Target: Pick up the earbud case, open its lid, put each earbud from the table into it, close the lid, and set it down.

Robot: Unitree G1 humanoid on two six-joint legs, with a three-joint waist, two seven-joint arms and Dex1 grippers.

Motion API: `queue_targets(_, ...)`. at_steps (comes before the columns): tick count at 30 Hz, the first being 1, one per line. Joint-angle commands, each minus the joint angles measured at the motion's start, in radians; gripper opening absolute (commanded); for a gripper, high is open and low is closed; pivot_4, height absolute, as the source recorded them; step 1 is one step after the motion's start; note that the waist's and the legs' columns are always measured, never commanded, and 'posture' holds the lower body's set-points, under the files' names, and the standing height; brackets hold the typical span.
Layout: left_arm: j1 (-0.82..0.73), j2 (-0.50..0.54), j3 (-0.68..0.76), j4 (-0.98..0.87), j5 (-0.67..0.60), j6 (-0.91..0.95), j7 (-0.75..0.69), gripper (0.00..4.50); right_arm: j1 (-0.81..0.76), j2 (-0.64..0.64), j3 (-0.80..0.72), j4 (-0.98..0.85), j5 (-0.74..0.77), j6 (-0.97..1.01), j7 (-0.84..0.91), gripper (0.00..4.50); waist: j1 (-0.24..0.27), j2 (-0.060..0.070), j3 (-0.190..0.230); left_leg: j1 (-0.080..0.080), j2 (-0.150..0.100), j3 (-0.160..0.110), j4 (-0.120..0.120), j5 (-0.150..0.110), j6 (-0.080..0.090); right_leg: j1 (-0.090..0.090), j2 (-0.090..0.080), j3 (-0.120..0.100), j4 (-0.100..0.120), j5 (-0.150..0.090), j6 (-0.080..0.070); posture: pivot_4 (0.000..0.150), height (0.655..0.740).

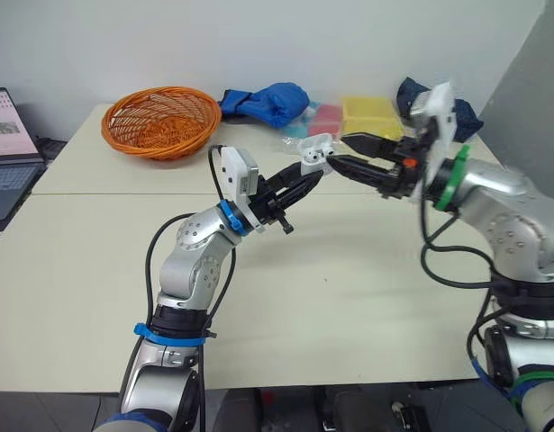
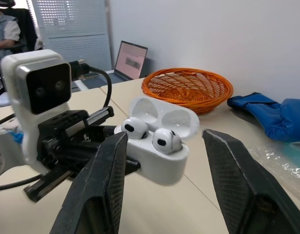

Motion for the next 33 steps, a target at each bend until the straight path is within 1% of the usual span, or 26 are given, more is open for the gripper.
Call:
queue_targets(1,-0.018,-0.003,0.002,-0.021,-0.012,-0.015,-0.010,0.73,-0.111,-0.072,-0.013,0.093,0.000,-0.012,0.089,2.50,-0.001,0.001,0.000,0.000,0.000,0.000,0.000,0.000,0.000,0.000,0.000,0.000,0.000,0.000,0.000,0.150,0.7400)
queue_targets(3,-0.020,-0.004,0.000,-0.014,-0.011,-0.017,-0.015,0.73,-0.177,-0.088,0.008,0.172,-0.022,-0.023,0.114,2.50,-0.006,0.001,0.001,0.000,0.000,0.002,0.000,0.000,0.000,-0.001,0.000,0.001,0.001,0.000,0.001,0.150,0.7400)
queue_targets(6,-0.028,-0.008,0.000,-0.005,-0.013,-0.021,-0.021,0.73,-0.280,-0.062,0.057,0.303,-0.080,-0.052,0.116,2.50,-0.009,0.001,0.001,0.001,0.001,0.002,0.000,0.000,0.000,-0.002,0.001,0.002,0.001,0.000,0.000,0.150,0.7400)
queue_targets(7,-0.032,-0.010,-0.001,-0.002,-0.012,-0.023,-0.022,0.73,-0.305,-0.044,0.080,0.346,-0.107,-0.075,0.121,2.34,-0.010,0.001,0.001,0.002,0.001,0.000,-0.001,0.000,0.000,-0.001,0.002,0.002,0.002,0.000,0.000,0.150,0.7400)
queue_targets(8,-0.034,-0.010,-0.007,-0.002,-0.006,-0.030,-0.029,0.73,-0.329,-0.020,0.113,0.392,-0.152,-0.107,0.109,2.15,-0.010,0.001,0.001,0.002,0.001,0.000,-0.001,0.000,0.000,-0.001,0.002,0.002,0.002,0.000,-0.001,0.150,0.7400)
queue_targets(10,-0.035,-0.009,-0.013,-0.004,0.002,-0.038,-0.036,0.73,-0.367,0.020,0.148,0.460,-0.205,-0.127,0.083,1.57,-0.011,0.001,0.001,0.001,0.001,0.000,-0.001,0.000,0.000,-0.002,0.003,0.002,0.002,0.000,-0.001,0.150,0.7400)
queue_targets(14,-0.028,-0.004,-0.023,-0.021,0.005,-0.041,-0.044,0.73,-0.385,0.058,0.187,0.518,-0.276,-0.172,0.089,0.06,-0.002,0.002,0.001,-0.001,0.001,0.001,-0.001,0.000,0.000,-0.003,0.001,0.002,0.001,0.000,0.000,0.150,0.7400)
queue_targets(19,-0.017,0.001,-0.029,-0.041,0.001,-0.034,-0.042,0.73,-0.400,0.086,0.206,0.558,-0.314,-0.199,0.124,0.02,0.002,0.002,0.001,-0.004,0.000,0.002,-0.001,0.000,0.000,-0.004,0.000,0.002,-0.001,0.000,-0.001,0.150,0.7400)
queue_targets(21,-0.013,0.003,-0.028,-0.045,0.001,-0.031,-0.040,0.73,-0.412,0.103,0.201,0.554,-0.288,-0.168,0.161,0.02,0.001,0.002,0.001,-0.004,0.000,0.002,-0.001,0.000,0.001,-0.004,0.000,0.002,-0.001,0.000,-0.001,0.150,0.7400)
queue_targets(25,-0.011,0.006,-0.030,-0.042,0.008,-0.032,-0.037,0.73,-0.412,0.106,0.181,0.492,-0.242,-0.091,0.200,0.02,0.000,0.002,0.001,-0.003,0.001,0.002,-0.001,-0.001,0.001,-0.004,0.001,0.001,0.000,0.000,0.000,0.150,0.7400)
queue_targets(29,-0.015,0.004,-0.026,-0.036,0.011,-0.034,-0.029,0.73,-0.375,0.050,0.203,0.365,-0.209,-0.028,0.269,0.02,0.001,0.002,0.001,-0.003,0.001,0.001,-0.001,-0.001,0.001,-0.004,0.000,0.001,0.001,0.000,0.000,0.150,0.7400)
queue_targets(33,-0.022,0.000,-0.029,-0.027,0.012,-0.037,-0.030,0.73,-0.353,0.028,0.193,0.302,-0.194,0.009,0.271,0.02,0.000,0.002,0.001,-0.003,0.001,0.001,0.000,-0.001,0.001,-0.004,0.000,0.001,0.001,0.000,0.000,0.150,0.7400)
